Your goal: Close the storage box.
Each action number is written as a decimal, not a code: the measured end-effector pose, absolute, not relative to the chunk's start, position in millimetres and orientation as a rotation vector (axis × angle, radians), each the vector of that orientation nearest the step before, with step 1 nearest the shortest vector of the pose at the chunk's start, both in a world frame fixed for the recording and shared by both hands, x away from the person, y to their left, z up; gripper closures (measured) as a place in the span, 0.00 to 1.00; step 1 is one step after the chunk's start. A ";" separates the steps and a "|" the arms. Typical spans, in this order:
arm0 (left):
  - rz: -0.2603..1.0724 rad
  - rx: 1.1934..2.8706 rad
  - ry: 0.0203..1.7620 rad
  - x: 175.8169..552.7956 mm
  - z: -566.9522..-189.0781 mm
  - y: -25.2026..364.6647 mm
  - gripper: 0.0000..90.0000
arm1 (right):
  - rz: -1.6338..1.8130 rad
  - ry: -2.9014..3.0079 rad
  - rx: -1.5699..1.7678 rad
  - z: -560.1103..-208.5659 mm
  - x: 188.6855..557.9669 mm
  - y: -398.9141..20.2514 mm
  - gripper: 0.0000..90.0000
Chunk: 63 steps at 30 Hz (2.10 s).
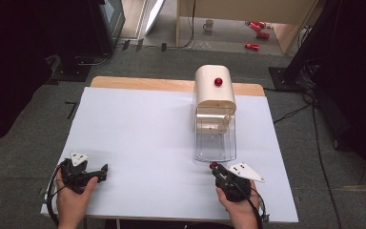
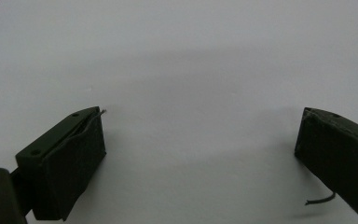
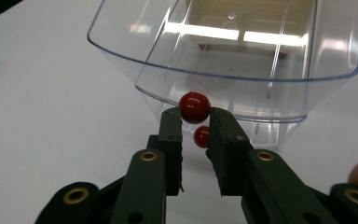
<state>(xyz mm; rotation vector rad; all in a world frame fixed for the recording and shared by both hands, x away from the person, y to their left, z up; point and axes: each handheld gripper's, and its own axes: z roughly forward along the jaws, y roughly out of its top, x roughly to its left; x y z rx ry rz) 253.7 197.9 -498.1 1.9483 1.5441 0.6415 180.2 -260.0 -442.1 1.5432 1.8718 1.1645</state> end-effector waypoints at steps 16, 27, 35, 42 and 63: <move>0.642 1.948 1.544 253.7 -498.1 198.0 0.02 | 1.134 1.866 1.564 -447.7 190.2 -254.5 0.83; 0.641 1.948 1.544 253.8 -498.1 197.9 0.02 | 1.136 1.854 1.567 -448.2 192.0 -253.6 0.84; 0.642 1.949 1.544 253.7 -498.1 198.0 0.02 | 1.149 1.853 1.567 -444.9 193.5 -251.6 0.84; 0.641 1.949 1.544 253.7 -498.0 198.0 0.02 | 1.157 1.843 1.568 -438.2 196.3 -250.7 0.84; 0.641 1.949 1.543 253.7 -498.0 197.9 0.02 | 1.195 1.758 1.551 -402.4 218.8 -260.1 0.84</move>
